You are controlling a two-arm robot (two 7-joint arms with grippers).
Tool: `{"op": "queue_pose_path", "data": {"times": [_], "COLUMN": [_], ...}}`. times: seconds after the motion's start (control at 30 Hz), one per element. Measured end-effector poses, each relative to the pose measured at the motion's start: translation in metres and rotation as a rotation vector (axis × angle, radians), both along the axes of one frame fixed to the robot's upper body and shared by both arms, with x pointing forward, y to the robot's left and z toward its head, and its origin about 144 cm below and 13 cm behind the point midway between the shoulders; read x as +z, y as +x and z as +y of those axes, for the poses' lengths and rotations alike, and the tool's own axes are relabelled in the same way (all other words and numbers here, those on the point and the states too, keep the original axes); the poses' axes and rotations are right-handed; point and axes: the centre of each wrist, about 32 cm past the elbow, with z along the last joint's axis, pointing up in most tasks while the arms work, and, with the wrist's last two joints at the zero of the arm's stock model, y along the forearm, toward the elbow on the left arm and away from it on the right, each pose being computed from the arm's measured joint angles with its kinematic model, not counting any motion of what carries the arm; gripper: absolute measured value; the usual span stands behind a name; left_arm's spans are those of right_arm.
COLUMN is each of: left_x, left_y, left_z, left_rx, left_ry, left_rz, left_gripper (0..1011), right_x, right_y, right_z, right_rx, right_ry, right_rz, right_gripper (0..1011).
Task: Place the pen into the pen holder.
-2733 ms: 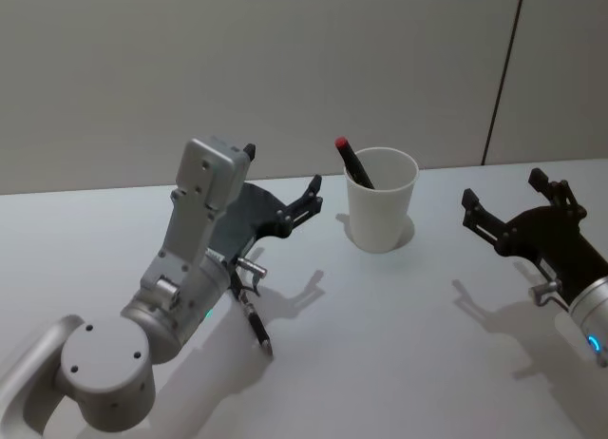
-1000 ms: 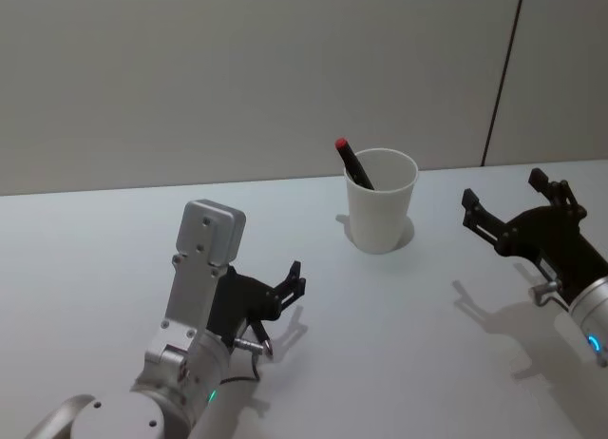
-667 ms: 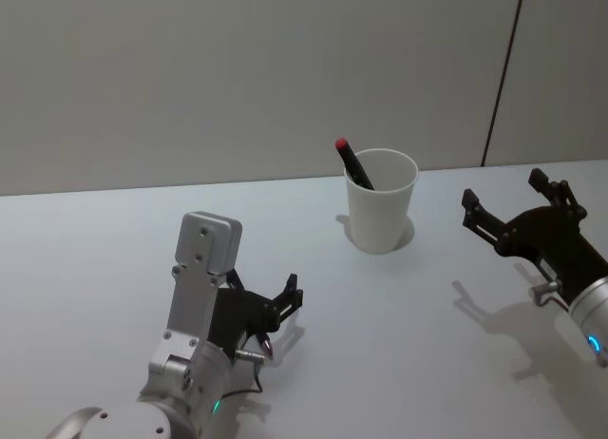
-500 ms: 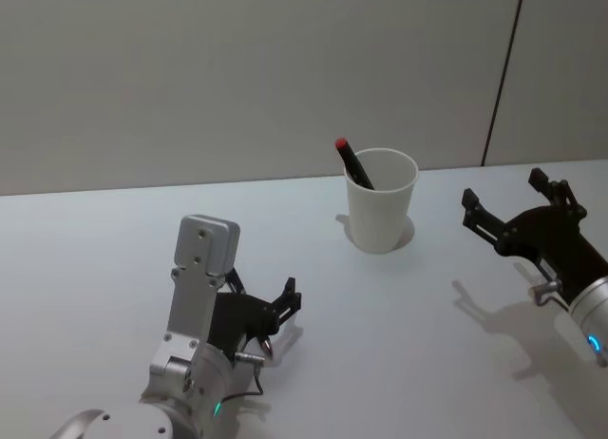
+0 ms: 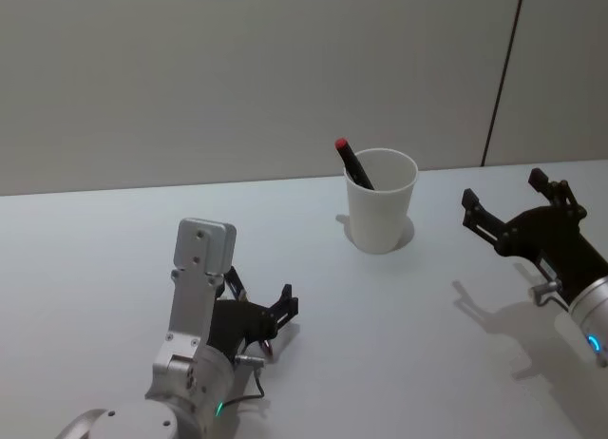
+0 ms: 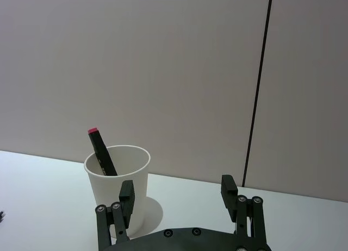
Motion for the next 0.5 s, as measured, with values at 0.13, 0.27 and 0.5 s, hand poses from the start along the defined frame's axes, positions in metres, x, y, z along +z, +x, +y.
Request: {"op": "queue_pose_path", "data": {"times": [0.13,0.27,0.5], "left_x": [-0.0004,-0.0008,-0.0006], "left_y": [0.0011,0.0016,0.0022], "left_z": [-0.0018,-0.0037,-0.0074], "left_rx": [0.007,0.011,0.014], "left_ry": [-0.002,-0.002,0.005], "left_rz": [0.016,0.027,0.04], "left_gripper": [1001,1001,1001], "right_x": [0.0,0.0,0.0], "right_y": [0.0,0.0,0.0], "right_z": [0.0,0.0,0.0], "right_rx": [0.0,0.0,0.0], "right_ry": [0.0,0.0,0.0], "right_rz": [0.0,0.0,0.0], "right_gripper": [1001,1001,1001]}}
